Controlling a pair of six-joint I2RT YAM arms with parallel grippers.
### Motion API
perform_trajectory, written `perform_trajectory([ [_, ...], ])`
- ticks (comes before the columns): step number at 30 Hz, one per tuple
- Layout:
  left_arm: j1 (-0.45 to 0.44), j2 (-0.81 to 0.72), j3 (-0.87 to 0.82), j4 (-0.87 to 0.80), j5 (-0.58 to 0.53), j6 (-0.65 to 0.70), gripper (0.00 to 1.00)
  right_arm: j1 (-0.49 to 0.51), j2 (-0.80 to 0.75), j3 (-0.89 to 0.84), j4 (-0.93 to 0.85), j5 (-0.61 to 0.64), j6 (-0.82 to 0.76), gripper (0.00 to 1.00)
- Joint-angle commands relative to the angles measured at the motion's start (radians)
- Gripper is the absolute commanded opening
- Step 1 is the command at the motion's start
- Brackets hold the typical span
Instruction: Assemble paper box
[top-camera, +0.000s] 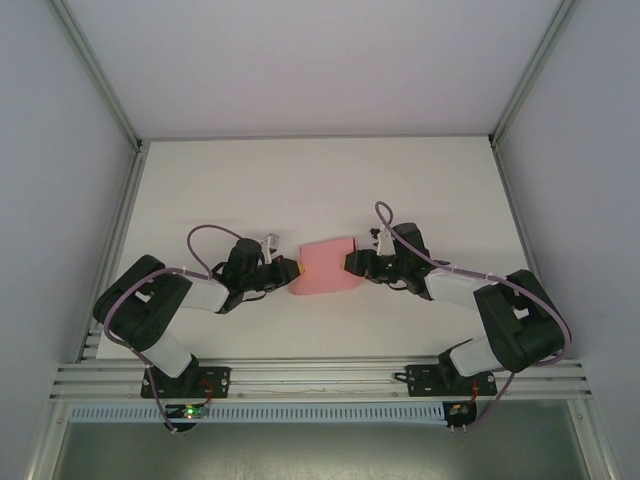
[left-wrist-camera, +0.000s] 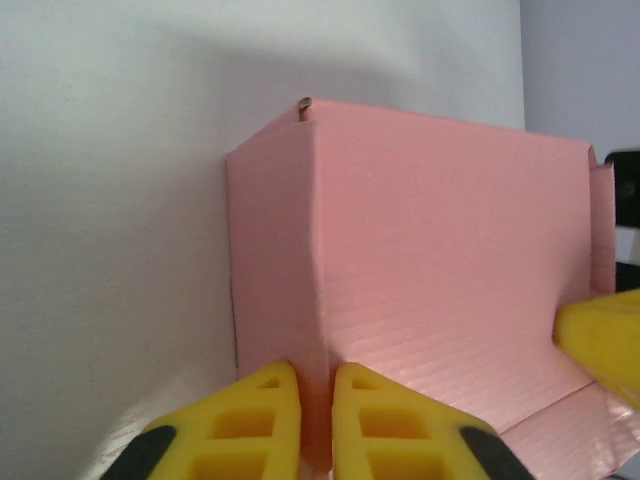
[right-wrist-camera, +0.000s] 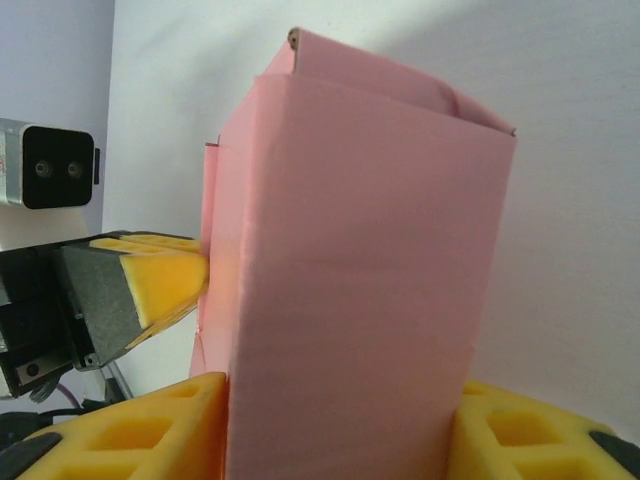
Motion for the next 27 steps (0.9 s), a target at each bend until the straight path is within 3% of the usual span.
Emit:
perform_trajectory([
  [1,0.0,-0.067,0.034,-0.079,0.011,0.12,0.33,0.002,-0.028,-0.007,0.076,-0.052,0.019,0.46],
  [5,-0.011,-0.162,0.103,-0.216,-0.029,0.283,1.0,-0.011,-0.043,-0.01,0.074,-0.044,0.035,0.45],
  [12,-0.109,-0.291,0.318,-0.558,-0.22,0.739,1.0,-0.054,-0.092,0.027,-0.058,-0.031,0.064,0.45],
  [19,-0.249,-0.281,0.439,-0.857,-0.192,1.377,1.0,-0.139,-0.049,0.085,-0.139,-0.162,0.214,0.44],
  [23,-0.325,-0.268,0.373,-0.788,-0.391,1.567,1.0,-0.17,-0.023,0.111,-0.149,-0.206,0.252,0.43],
  [27,-0.345,-0.262,0.328,-0.706,-0.504,1.664,1.0,-0.188,-0.019,0.129,-0.19,-0.241,0.299,0.43],
])
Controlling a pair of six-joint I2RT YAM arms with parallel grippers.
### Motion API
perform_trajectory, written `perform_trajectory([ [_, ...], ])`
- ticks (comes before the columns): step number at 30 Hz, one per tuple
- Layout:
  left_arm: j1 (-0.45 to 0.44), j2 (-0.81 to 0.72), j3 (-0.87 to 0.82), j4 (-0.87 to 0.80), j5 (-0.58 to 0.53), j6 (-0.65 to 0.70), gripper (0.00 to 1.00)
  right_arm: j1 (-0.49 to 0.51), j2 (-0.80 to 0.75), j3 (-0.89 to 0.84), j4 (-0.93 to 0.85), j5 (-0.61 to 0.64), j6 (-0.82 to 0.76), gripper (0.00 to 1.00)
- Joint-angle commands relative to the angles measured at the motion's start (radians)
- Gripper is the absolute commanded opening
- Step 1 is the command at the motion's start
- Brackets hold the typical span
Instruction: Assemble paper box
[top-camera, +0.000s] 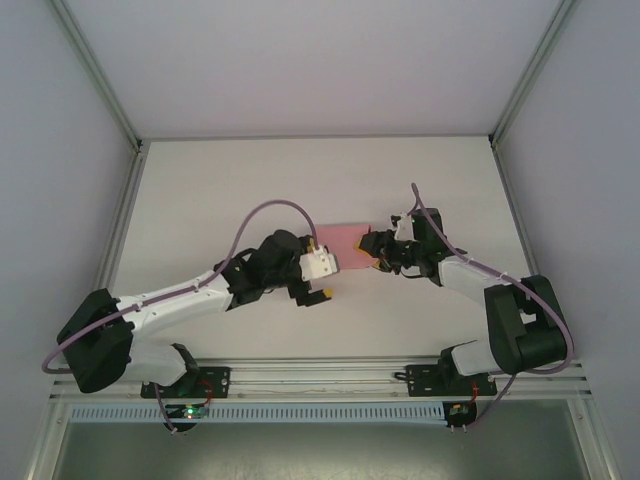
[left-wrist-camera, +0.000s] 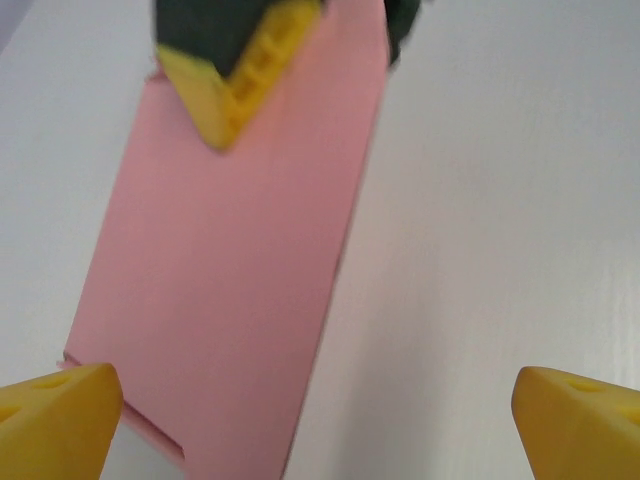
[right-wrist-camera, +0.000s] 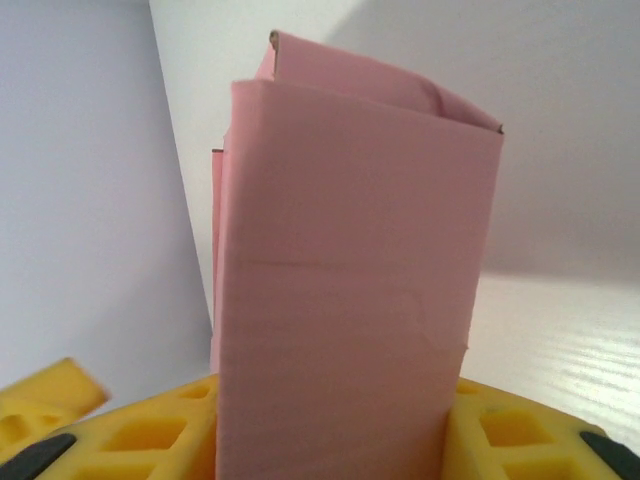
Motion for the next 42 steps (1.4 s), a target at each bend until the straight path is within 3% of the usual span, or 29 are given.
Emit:
perform_trajectory([
  [1,-0.016,0.01,-0.026,0.036,-0.167,0.208,1.0,-0.017,0.013,0.035,-0.043,-0.09,0.077,0.43],
  [10,-0.034,0.095,-0.008,0.122,-0.338,0.29,1.0,-0.021,-0.016,-0.013,0.03,-0.17,0.199,0.43],
  [16,-0.048,0.142,0.006,0.154,-0.383,0.312,0.92,-0.023,-0.037,-0.036,0.048,-0.173,0.246,0.43],
  [27,-0.081,0.139,0.028,0.172,-0.412,0.334,0.59,-0.013,-0.014,-0.072,0.127,-0.198,0.3,0.43],
  [33,-0.086,0.134,0.051,0.123,-0.417,0.329,0.47,-0.013,-0.02,-0.075,0.13,-0.2,0.303,0.45],
  [35,-0.086,0.128,0.048,0.12,-0.41,0.33,0.44,-0.014,-0.031,-0.081,0.154,-0.182,0.324,0.5],
  [36,-0.086,0.125,0.046,0.125,-0.408,0.329,0.41,-0.014,-0.037,-0.081,0.18,-0.178,0.335,0.6],
  [39,-0.086,0.117,0.052,0.093,-0.379,0.318,0.4,-0.014,-0.055,-0.072,0.188,-0.153,0.329,0.64],
  [42,-0.086,0.117,0.063,0.042,-0.344,0.313,0.38,-0.015,-0.076,-0.057,0.186,-0.12,0.299,0.79],
])
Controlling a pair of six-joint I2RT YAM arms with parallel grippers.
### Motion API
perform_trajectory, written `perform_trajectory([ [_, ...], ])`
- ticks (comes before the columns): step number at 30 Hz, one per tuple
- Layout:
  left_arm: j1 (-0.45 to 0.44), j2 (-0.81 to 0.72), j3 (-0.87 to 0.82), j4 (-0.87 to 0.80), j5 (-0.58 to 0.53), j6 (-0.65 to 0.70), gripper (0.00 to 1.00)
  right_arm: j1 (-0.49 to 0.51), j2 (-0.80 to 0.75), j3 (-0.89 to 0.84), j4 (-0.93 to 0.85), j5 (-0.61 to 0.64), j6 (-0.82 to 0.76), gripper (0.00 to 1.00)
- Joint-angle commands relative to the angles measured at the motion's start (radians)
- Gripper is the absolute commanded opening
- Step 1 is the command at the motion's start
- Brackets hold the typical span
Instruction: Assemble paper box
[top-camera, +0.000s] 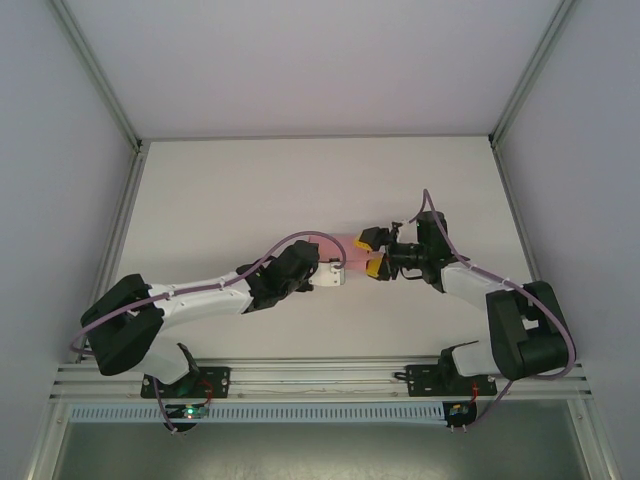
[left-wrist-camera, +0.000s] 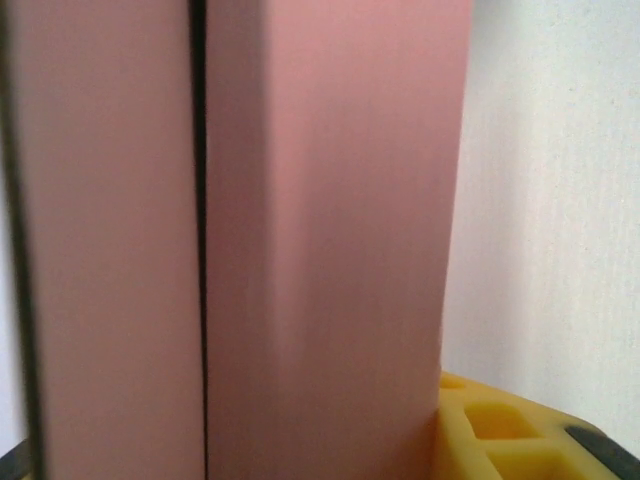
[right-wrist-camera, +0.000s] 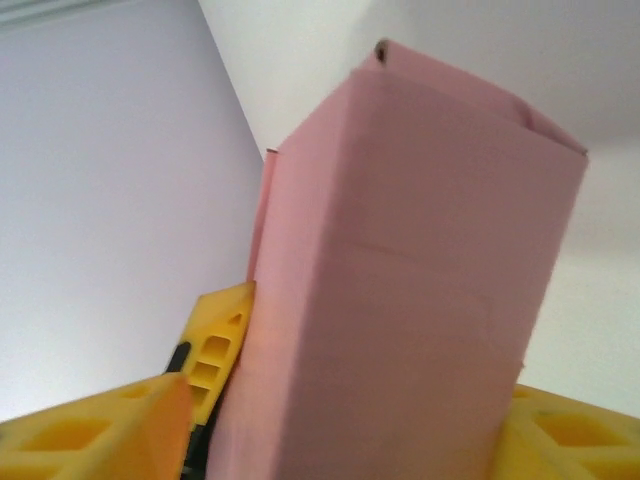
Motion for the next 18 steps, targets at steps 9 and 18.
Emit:
perform_trajectory([
  [9,0.019,0.053,0.179,-0.43,0.143,-0.152,0.39,-0.034,-0.295,0.052,-0.259,0.398,-0.438,0.98],
  [18,0.134,0.056,0.263,-0.603,0.356,-0.185,0.39,-0.086,-0.546,-0.051,-0.232,0.564,-0.665,0.98],
])
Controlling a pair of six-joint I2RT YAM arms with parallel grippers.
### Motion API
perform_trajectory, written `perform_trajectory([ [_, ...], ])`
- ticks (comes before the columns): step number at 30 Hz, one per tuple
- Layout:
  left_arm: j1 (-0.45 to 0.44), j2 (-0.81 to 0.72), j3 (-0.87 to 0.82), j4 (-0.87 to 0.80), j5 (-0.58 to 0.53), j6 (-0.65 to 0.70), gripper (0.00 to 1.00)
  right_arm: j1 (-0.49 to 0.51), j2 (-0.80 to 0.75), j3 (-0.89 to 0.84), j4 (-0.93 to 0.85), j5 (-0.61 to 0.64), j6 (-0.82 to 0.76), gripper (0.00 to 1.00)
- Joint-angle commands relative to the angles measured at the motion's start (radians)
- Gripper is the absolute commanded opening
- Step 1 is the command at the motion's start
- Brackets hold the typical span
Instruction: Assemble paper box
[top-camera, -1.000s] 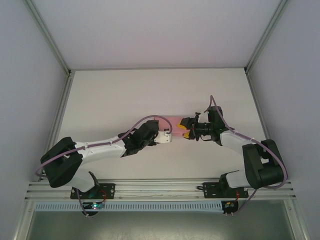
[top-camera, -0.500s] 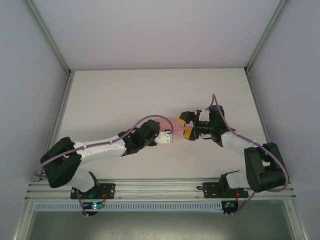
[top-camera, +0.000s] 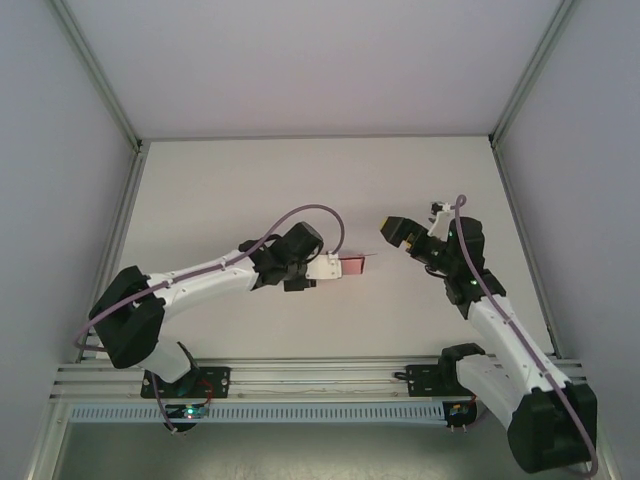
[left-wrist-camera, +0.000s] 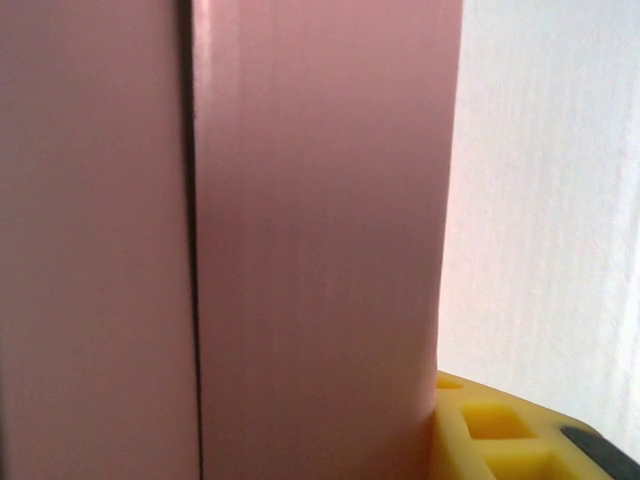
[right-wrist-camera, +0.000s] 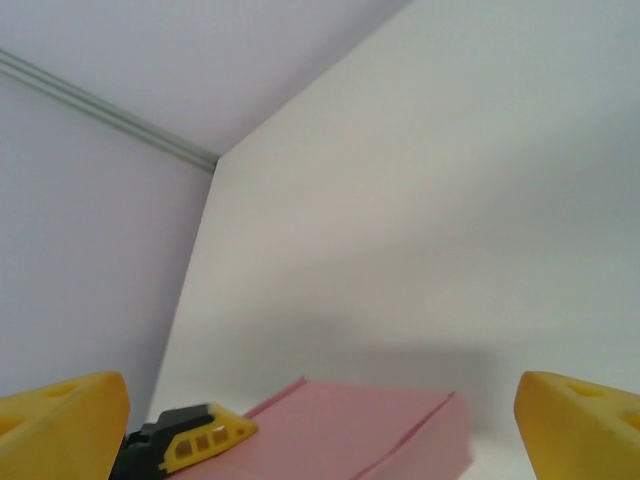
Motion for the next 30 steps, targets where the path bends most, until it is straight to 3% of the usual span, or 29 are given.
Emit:
perform_trajectory([
  [1,0.05,-0.002,0.048,-0.135,0.137,-0.018,0.39,-0.012,-0.044,-0.017,-0.008,0.087,-0.129,0.98],
  [8,0.118,0.066,0.121,-0.242,0.192,-0.015,0.39,0.001,-0.007,0.048,-0.052,-0.077,-0.315,0.98],
  [13,0.127,0.134,0.173,-0.298,0.204,-0.009,0.4,0.121,0.04,0.109,-0.169,-0.012,-0.489,0.91],
  [18,0.143,0.191,0.207,-0.319,0.235,0.013,0.4,0.261,0.131,0.158,-0.267,0.146,-0.649,0.86],
  [25,0.155,0.269,0.274,-0.369,0.257,0.036,0.44,0.281,0.285,0.239,-0.288,0.18,-0.717,0.77],
  [30,0.166,0.305,0.304,-0.388,0.267,0.062,0.47,0.278,0.353,0.284,-0.311,0.187,-0.788,0.77],
])
